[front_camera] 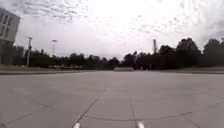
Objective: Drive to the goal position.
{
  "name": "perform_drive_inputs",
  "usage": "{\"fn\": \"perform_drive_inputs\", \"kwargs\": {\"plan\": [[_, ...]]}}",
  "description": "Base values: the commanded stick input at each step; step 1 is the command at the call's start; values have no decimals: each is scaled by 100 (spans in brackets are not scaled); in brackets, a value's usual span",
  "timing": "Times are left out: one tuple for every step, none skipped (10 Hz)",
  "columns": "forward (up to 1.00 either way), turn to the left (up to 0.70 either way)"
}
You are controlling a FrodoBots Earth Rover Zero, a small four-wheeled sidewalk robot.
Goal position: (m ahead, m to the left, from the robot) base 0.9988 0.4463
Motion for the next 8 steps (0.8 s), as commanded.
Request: {"fn": "perform_drive_inputs", "kwargs": {"plan": [[70,0],[70,0],[70,0],[70,0],[70,0],[70,0],[70,0],[70,0]]}}
